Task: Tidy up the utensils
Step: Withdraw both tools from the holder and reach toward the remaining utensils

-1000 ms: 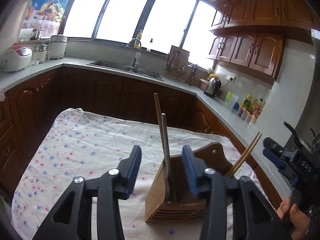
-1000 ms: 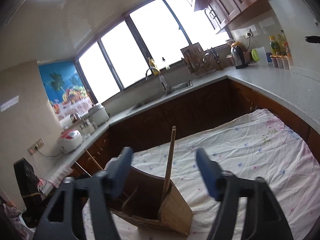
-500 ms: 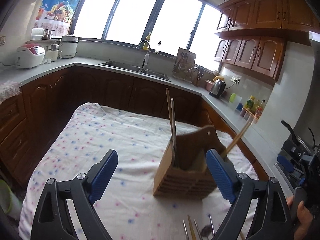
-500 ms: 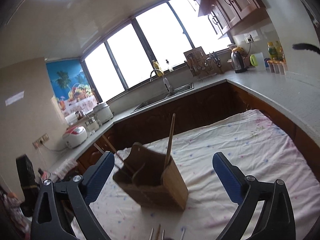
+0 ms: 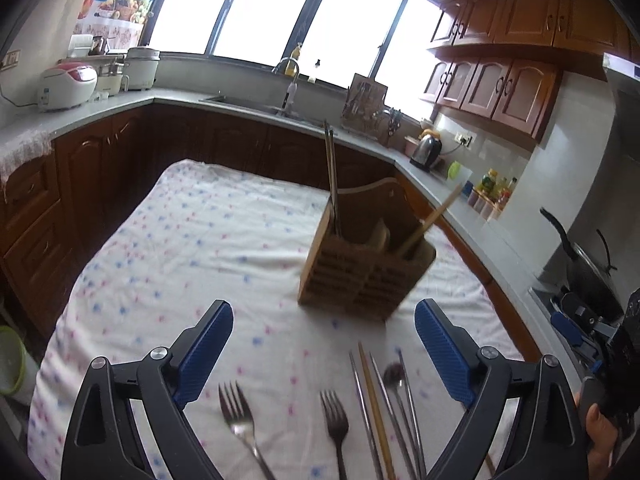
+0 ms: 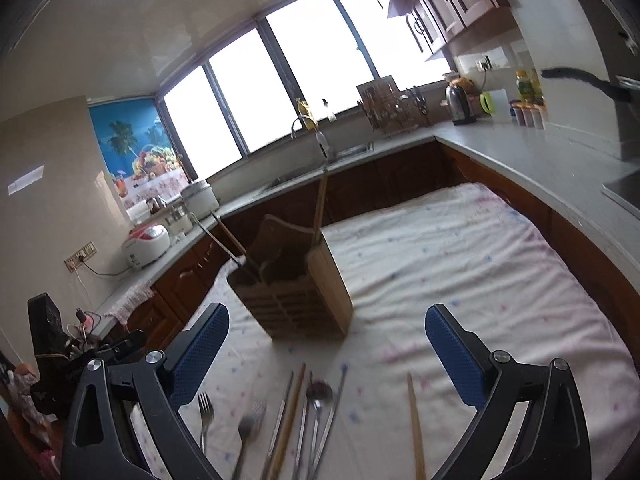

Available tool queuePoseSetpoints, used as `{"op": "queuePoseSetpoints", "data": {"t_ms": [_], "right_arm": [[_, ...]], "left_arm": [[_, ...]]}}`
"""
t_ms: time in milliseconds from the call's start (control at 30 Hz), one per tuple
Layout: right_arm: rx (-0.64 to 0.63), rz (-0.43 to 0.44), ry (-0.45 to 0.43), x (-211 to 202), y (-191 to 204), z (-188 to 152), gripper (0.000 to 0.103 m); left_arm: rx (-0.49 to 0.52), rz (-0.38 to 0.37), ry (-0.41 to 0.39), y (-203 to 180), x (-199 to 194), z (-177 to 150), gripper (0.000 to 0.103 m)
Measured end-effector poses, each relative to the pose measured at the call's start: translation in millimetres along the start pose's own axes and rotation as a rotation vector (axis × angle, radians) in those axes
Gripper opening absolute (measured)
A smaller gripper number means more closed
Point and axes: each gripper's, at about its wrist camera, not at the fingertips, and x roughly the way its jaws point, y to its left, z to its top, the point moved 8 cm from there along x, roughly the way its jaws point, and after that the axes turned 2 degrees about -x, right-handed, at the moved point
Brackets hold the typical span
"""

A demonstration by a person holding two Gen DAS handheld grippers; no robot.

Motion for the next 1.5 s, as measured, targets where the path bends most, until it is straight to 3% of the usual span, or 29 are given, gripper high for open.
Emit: {"op": "queuePoseSetpoints", "data": {"t_ms": [233, 633, 1100, 1200, 1267, 1367, 1500], "right_arm": [[-0.002, -0.048, 0.051, -14, -13, -35, 0.1], [0.001, -0.038, 0.119, -11, -7, -68, 0.1], [0.0, -0.025, 0.19, 16, -2, -78, 0.098], [0.005, -0.025, 0.221, 27, -5, -80, 0.083], [0.017, -0.024, 0.256, 38, -7, -83, 0.064], [0.022, -0.024, 0.311, 56, -8, -91, 0.047], [0.014, -0.019, 0.364, 78, -5, -101, 0.034]], "left_arm": [[-0.04, 0.006, 0.039, 4, -25, -26, 0.093], [-0.057, 0.039, 0.101, 6, -33, -50, 0.093], [0.019, 0.047, 0.202, -16, 0, -63, 0.092], [0.061, 0.072, 0.25, -21, 13, -68, 0.09], [0.094, 0.071, 0.301, -25, 26, -75, 0.085], [0.129, 0.069, 0.354, -33, 43, -80, 0.08], [0.142, 0.072, 0.393, -37, 63, -81, 0.074]]}}
